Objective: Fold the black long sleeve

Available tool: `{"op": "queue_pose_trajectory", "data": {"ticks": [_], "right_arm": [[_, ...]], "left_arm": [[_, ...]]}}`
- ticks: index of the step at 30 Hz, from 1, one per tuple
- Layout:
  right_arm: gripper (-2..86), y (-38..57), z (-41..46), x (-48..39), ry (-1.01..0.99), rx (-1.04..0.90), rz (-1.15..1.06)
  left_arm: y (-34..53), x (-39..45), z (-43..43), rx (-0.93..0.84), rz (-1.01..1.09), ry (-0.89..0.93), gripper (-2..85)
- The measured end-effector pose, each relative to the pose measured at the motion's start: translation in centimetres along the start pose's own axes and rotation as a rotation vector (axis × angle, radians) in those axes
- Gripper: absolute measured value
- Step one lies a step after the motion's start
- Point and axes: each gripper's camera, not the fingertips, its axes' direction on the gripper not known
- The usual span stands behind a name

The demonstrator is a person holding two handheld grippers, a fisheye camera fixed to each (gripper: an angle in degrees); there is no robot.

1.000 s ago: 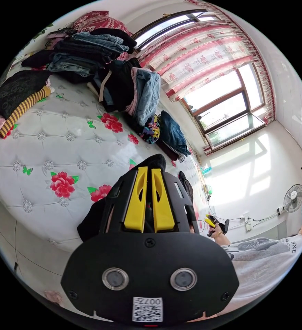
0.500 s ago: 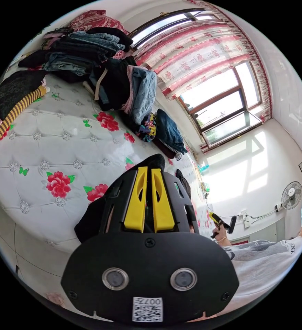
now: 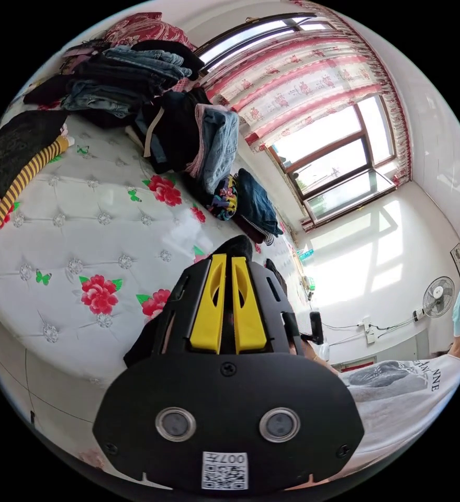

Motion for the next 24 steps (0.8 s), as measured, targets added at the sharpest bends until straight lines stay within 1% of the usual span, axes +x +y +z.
{"op": "queue_pose_trajectory", "data": {"ticks": [1,2,4,6,7,8,9,10,11,12,14,16,19,21,22,23,24], "right_arm": [[0.5,-0.2,-1.1,-0.5,0.002,0.021,-0.015],[0.3,-0.6,-3.3,-2.2,0.009,0.055,-0.075],[0.2,-1.7,-6.3,-5.3,0.038,0.106,-0.179],[0.5,-3.8,-10.4,-9.1,0.116,0.231,-0.268],[0.7,-4.5,-11.5,-9.9,0.131,0.27,-0.28],[1.2,-6.1,-13.2,-11.3,0.175,0.338,-0.292],[2.3,-7.7,-14.0,-12.5,0.254,0.4,-0.296],[2.8,-8.4,-14.1,-12.9,0.297,0.433,-0.285],[3.6,-9.9,-13.8,-13.2,0.364,0.474,-0.238],[4.4,-11.1,-12.9,-12.8,0.392,0.45,-0.182],[5.7,-11.5,-10.7,-11.5,0.404,0.388,-0.105],[6.9,-9.5,-7.9,-9.5,0.395,0.35,-0.035],[8.2,-3.6,-1.5,-4.9,0.379,0.222,0.094],[8.4,1.9,4.3,-0.8,0.374,0.045,0.254],[8.4,3.2,5.5,0.0,0.375,0.011,0.289],[8.1,5.7,7.6,0.9,0.375,-0.037,0.342],[7.7,7.7,9.5,1.3,0.374,-0.083,0.366]], "left_arm": [[-0.7,0.3,-0.4,0.02,0.014,0.007,-0.8],[-2.4,1.1,-1.3,0.06,0.06,0.021,-0.8],[-5.1,2.7,-1.7,0.076,0.131,-0.006,-0.8],[-9.0,4.9,-1.6,0.148,0.234,0.02,-0.4],[-10.1,5.4,-1.3,0.16,0.258,0.025,-0.3],[-12.4,6.4,-0.2,0.175,0.324,0.018,0.2],[-14.7,7.1,1.6,0.158,0.391,-0.016,0.9],[-15.9,7.0,2.6,0.136,0.398,-0.041,1.7],[-17.7,6.3,4.6,0.085,0.351,-0.111,3.3],[-18.7,5.2,6.0,0.062,0.29,-0.176,4.5],[-18.0,3.8,6.7,0.071,0.258,-0.218,5.9],[-15.3,2.5,7.4,0.075,0.273,-0.224,7.1],[-8.0,0.0,10.9,-0.119,0.315,-0.262,8.4],[-0.5,-2.5,14.3,-0.331,0.268,-0.263,9.3],[1.4,-3.0,15.0,-0.376,0.249,-0.257,9.5],[4.7,-3.7,16.2,-0.459,0.221,-0.255,10.4],[7.5,-4.2,17.3,-0.529,0.202,-0.287,10.9]]}}
